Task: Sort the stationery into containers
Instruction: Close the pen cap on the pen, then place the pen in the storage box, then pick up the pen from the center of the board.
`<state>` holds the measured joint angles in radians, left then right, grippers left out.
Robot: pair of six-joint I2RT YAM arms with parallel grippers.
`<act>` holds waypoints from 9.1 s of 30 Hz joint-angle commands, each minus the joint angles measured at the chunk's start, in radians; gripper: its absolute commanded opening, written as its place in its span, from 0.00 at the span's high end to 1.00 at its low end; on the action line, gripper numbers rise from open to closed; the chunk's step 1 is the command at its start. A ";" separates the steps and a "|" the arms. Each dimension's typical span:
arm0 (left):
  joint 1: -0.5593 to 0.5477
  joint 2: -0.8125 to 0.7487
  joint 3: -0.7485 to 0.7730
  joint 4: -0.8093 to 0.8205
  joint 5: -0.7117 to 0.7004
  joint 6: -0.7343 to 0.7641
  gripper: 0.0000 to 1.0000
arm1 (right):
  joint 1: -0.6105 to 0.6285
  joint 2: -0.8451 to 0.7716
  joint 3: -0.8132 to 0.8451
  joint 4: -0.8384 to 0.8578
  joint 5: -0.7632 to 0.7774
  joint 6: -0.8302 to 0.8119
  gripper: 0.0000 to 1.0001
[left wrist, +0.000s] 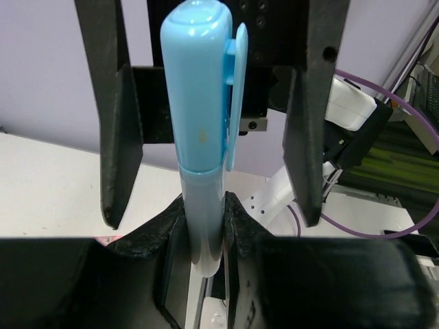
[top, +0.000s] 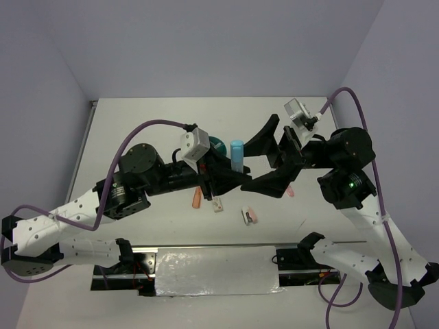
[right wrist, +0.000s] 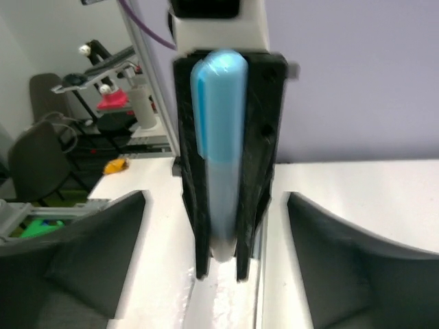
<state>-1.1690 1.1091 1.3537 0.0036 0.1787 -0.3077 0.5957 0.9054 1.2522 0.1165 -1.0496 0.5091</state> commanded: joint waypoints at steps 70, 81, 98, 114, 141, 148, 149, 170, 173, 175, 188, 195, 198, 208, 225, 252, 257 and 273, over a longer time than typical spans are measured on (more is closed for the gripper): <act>0.054 0.044 0.082 -0.090 0.001 0.047 1.00 | -0.042 0.070 0.168 -0.098 0.120 -0.020 0.56; 0.098 0.043 0.099 -0.050 0.004 0.010 1.00 | -0.042 0.030 0.061 -0.015 0.053 0.017 1.00; 0.291 0.066 0.267 0.029 0.258 0.039 1.00 | -0.045 0.056 -0.201 -0.006 -0.044 0.061 1.00; 0.382 0.127 0.375 0.112 0.311 -0.005 1.00 | 0.001 -0.037 -0.474 0.140 -0.047 0.187 1.00; 0.388 -0.170 -0.195 -0.236 -0.211 -0.105 0.01 | -0.276 0.343 -0.019 0.078 0.181 -0.064 1.00; 0.388 -0.253 -0.183 -0.568 -0.377 -0.192 0.01 | -0.353 0.703 0.120 0.265 0.142 -0.083 1.00; 0.388 -0.276 -0.188 -0.588 -0.380 -0.198 0.01 | -0.355 0.742 0.174 0.261 0.132 -0.093 1.00; 0.388 -0.400 -0.249 -0.665 -0.355 -0.314 0.01 | -0.306 1.107 0.343 0.147 0.111 -0.247 0.98; 0.388 -0.399 -0.261 -0.653 -0.335 -0.318 0.01 | -0.293 1.144 0.369 0.130 0.118 -0.253 0.97; 0.388 -0.399 -0.274 -0.637 -0.321 -0.326 0.01 | -0.293 1.158 0.371 0.143 0.125 -0.248 0.96; 0.388 -0.427 -0.326 -0.574 -0.219 -0.338 0.01 | -0.277 1.190 0.336 0.161 0.148 -0.284 0.90; 0.388 -0.440 -0.341 -0.570 -0.206 -0.334 0.01 | -0.264 1.129 0.206 0.234 0.132 -0.265 0.57; 0.388 -0.445 -0.340 -0.577 -0.206 -0.329 0.01 | -0.269 1.078 0.136 0.326 0.123 -0.201 0.51; 0.388 -0.427 -0.353 -0.657 -0.301 -0.361 0.01 | -0.370 0.854 0.053 0.476 0.158 0.043 0.00; 0.388 -0.244 -0.280 -1.012 -0.670 -0.593 0.01 | -0.422 0.512 -0.069 -0.649 1.075 -0.245 0.02; 0.388 -0.158 -0.406 -0.835 -0.444 -0.464 0.01 | -0.474 0.645 -0.401 -0.632 1.143 -0.267 0.30; 0.388 -0.155 -0.393 -0.835 -0.444 -0.467 0.01 | -0.474 0.633 -0.442 -0.592 1.088 -0.264 0.70; 0.393 -0.160 -0.278 -0.128 -0.187 -0.593 0.01 | -0.018 -0.007 -0.297 -0.549 0.775 -0.075 1.00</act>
<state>-0.7807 0.9562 1.0821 -0.4240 -0.1009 -0.8547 0.4496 0.8963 0.8730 -0.4290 -0.2779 0.3641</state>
